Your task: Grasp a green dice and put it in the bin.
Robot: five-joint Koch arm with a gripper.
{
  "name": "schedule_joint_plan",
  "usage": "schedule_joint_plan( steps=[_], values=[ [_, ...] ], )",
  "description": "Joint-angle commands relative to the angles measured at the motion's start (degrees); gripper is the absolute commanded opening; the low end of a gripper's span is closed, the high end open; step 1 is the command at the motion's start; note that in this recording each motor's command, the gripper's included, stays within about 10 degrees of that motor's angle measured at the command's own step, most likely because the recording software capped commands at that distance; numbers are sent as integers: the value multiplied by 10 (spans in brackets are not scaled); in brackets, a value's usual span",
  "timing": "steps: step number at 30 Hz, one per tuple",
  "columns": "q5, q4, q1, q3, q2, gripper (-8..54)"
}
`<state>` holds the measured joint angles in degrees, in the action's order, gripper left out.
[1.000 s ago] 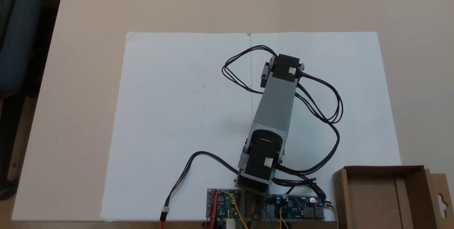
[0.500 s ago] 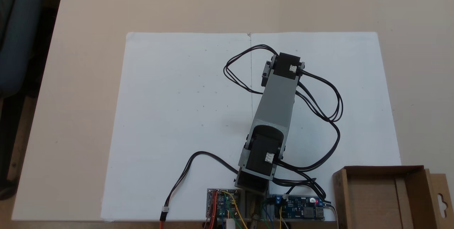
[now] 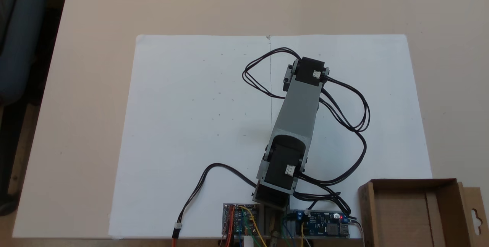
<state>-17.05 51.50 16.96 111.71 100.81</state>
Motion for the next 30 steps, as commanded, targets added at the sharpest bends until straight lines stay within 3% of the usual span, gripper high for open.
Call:
schedule_joint_plan(
  steps=[1,30],
  values=[
    [39,-37,8,-15,7,449],
    [48,-74,34,33,-41,439]
  ],
)
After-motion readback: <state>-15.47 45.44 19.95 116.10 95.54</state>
